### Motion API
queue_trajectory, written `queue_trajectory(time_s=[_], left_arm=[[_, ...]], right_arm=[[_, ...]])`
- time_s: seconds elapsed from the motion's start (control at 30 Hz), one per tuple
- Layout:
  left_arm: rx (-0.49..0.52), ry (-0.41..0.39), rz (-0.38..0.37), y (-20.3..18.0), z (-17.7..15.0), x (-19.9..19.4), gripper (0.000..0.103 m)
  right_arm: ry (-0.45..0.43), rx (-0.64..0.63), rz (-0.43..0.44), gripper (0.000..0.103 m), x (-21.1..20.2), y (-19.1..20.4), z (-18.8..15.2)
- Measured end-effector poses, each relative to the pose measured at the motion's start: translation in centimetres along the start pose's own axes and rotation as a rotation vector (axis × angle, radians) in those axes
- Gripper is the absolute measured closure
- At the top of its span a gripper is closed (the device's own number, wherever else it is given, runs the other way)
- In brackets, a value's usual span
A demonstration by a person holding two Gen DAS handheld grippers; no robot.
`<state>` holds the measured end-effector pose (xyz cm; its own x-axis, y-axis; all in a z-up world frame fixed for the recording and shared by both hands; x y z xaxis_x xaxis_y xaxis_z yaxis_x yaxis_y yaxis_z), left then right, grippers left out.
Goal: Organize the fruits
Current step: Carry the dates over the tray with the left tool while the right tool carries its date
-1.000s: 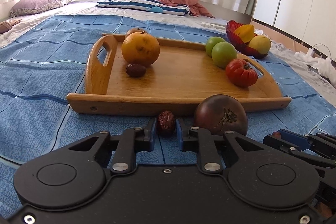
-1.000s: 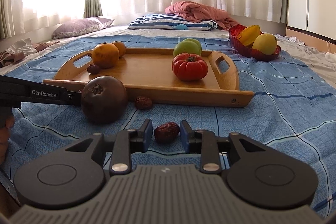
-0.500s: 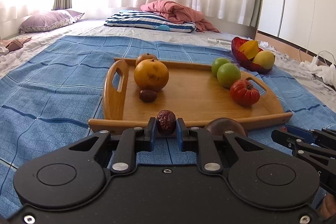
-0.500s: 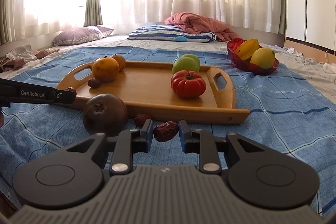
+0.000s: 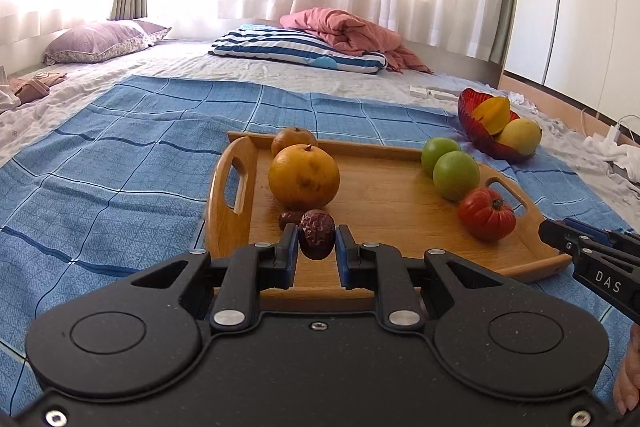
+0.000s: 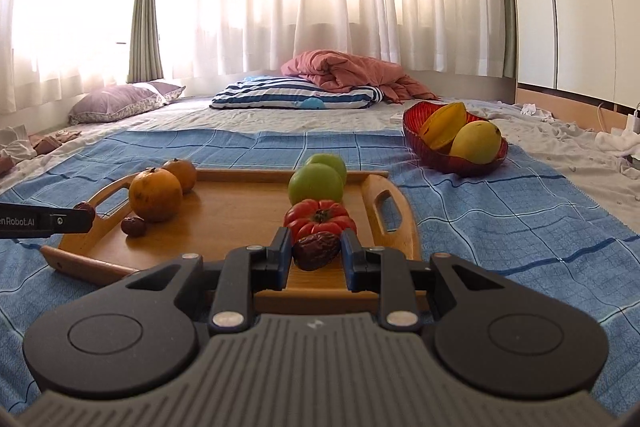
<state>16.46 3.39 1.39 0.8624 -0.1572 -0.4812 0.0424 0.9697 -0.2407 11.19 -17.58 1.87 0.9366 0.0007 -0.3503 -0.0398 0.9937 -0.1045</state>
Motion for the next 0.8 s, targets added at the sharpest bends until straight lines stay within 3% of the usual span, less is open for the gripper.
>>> queue_trajectory(time_s=[0.8], left_arm=[[-0.024, 0.078, 0.047, 0.4, -0.7, 5.1, 0.084]], right_arm=[[0.146, 0.087, -0.018, 0.072, 5.4, -1.0, -1.4]])
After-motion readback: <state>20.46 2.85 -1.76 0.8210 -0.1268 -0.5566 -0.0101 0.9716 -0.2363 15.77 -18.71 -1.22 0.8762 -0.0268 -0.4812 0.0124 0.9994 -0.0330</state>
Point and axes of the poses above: each gripper's, at about its wrist camera, not at the fingertips, and x roughly the way its jaws point, y to its left, z to its top, the point moved 6 cm from there along x, roughly the way its jaws point, and after that the axes turned 8 degrees about -x, right-handed, at the moved point
